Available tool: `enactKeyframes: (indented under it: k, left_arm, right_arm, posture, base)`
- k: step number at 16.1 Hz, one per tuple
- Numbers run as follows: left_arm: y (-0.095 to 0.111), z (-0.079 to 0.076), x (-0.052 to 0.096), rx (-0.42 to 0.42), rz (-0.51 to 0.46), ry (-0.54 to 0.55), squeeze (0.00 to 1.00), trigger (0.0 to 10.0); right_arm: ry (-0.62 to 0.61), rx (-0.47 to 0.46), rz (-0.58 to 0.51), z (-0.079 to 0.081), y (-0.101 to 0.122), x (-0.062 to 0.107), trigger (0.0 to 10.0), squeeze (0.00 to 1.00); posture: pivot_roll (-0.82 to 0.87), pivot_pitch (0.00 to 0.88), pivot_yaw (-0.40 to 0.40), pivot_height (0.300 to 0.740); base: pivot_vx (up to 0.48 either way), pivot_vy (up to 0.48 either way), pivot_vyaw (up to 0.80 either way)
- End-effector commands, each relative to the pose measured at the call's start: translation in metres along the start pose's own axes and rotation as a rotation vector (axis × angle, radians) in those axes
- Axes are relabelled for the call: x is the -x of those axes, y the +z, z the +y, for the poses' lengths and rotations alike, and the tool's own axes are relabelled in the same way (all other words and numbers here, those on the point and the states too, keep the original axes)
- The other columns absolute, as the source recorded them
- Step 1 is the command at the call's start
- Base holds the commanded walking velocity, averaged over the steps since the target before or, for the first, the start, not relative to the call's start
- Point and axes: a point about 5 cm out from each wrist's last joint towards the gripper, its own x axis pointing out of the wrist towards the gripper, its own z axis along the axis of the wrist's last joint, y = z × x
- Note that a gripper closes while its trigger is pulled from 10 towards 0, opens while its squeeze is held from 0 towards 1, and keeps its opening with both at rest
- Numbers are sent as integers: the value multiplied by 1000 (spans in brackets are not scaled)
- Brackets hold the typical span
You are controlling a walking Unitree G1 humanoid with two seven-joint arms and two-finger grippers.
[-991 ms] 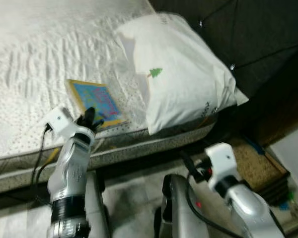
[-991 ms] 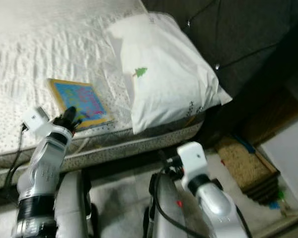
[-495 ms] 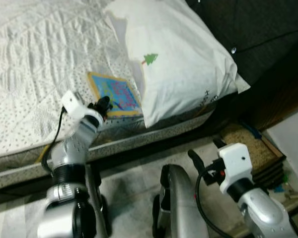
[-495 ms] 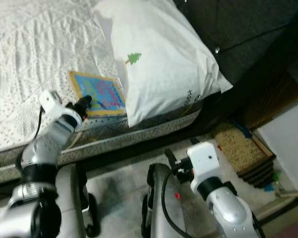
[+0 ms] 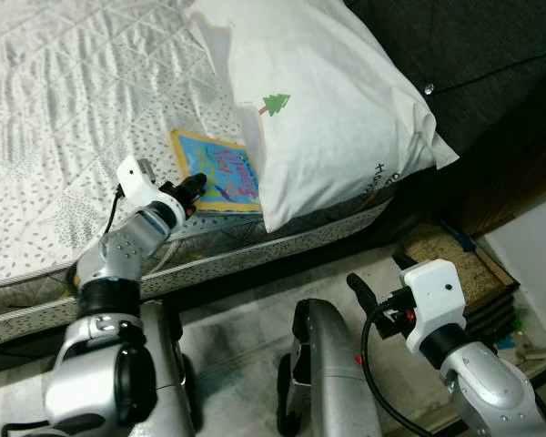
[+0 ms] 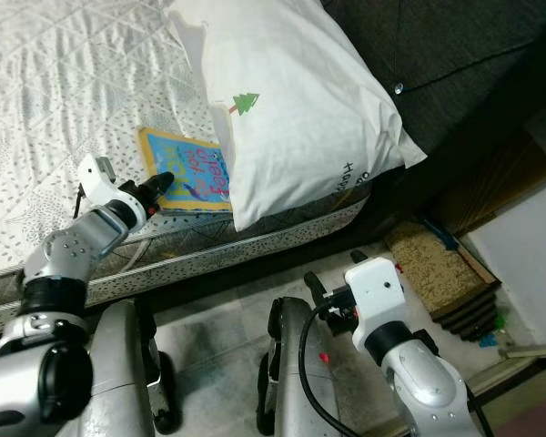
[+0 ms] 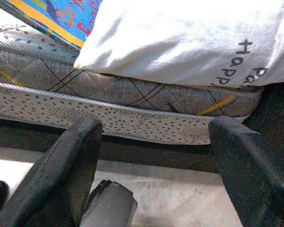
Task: Clean up the room
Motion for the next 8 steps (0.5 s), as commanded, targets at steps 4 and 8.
enactKeyframes:
  k: [4, 8]
  left_arm:
    - [-12, 18, -1, 24, 102, 75, 1000, 10000]
    - [15, 32, 3, -42, 55, 131, 1000, 10000]
  right_arm:
    - [-8, 11, 25, -6, -4, 0, 10000, 0]
    - [-8, 22, 22, -8, -4, -3, 10000, 0]
  posture:
    - [-245, 253, -142, 557]
    - [-243, 241, -148, 557]
  base:
    - [0, 0, 0]
    - [0, 0, 0]
